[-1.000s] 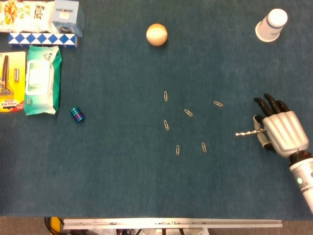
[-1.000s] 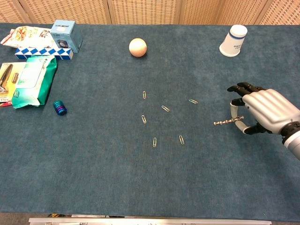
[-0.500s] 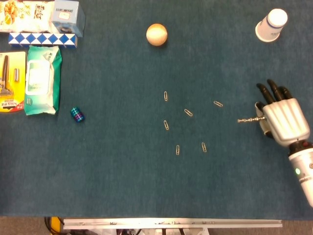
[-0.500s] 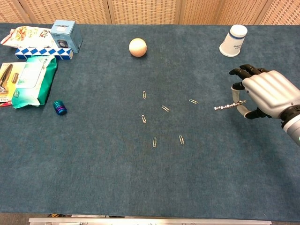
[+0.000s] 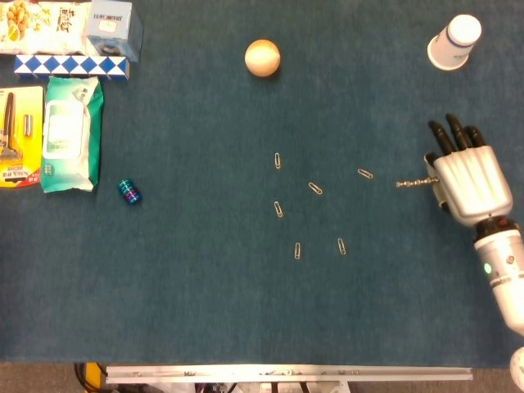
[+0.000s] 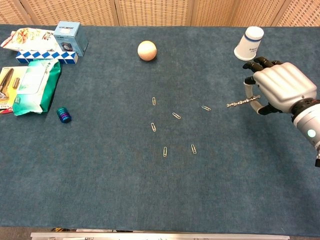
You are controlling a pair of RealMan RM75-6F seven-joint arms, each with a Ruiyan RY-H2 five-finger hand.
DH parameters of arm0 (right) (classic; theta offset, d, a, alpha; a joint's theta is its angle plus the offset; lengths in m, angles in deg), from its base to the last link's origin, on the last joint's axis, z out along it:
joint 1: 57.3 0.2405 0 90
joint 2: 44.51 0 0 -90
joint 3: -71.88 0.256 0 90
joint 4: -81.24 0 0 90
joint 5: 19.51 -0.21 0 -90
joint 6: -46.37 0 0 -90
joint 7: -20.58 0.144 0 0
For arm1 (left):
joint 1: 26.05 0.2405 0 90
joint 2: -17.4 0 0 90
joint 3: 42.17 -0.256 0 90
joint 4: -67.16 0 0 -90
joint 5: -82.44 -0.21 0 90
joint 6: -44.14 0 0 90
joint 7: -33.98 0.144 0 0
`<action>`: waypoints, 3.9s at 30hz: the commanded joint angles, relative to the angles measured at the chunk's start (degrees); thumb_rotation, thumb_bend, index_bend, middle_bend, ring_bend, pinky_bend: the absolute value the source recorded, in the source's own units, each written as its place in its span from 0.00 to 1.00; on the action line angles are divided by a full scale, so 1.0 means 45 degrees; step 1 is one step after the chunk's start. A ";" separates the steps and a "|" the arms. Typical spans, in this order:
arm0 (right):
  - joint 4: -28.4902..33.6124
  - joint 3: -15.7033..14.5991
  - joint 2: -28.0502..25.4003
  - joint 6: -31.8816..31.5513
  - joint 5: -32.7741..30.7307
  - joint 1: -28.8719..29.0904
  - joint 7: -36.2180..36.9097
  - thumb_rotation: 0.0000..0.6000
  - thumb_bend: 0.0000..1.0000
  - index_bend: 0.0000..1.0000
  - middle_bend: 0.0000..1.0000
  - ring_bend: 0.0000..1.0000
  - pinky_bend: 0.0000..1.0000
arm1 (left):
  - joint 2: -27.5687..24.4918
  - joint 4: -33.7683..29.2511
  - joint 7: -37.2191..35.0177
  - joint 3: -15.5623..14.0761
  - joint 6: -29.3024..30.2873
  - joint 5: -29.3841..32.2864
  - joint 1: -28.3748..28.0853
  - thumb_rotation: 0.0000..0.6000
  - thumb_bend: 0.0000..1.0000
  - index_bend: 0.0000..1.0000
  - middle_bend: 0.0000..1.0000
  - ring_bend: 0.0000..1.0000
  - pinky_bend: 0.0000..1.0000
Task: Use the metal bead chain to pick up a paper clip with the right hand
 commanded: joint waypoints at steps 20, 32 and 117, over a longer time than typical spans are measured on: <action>-0.0196 0.0458 0.0462 0.0121 -0.3172 0.1803 -0.2391 1.00 0.39 0.58 0.15 0.03 0.19 | -0.0192 0.0020 0.0143 -0.0042 -0.0306 0.0176 -0.0067 1.00 0.09 0.44 0.34 0.34 0.43; -0.1210 0.0449 0.1136 0.0370 -0.4398 0.2627 -0.2563 1.00 0.39 0.58 0.15 0.03 0.19 | -0.0278 0.0019 -0.0011 -0.0019 -0.0397 0.0293 -0.0070 1.00 0.09 0.44 0.34 0.34 0.43; -0.1814 -0.0222 0.3242 0.0484 -0.5521 0.5607 -0.2887 1.00 0.39 0.58 0.15 0.03 0.19 | -0.1273 0.0297 -0.1704 0.0805 -0.0156 0.2331 0.0760 1.00 0.09 0.44 0.34 0.34 0.43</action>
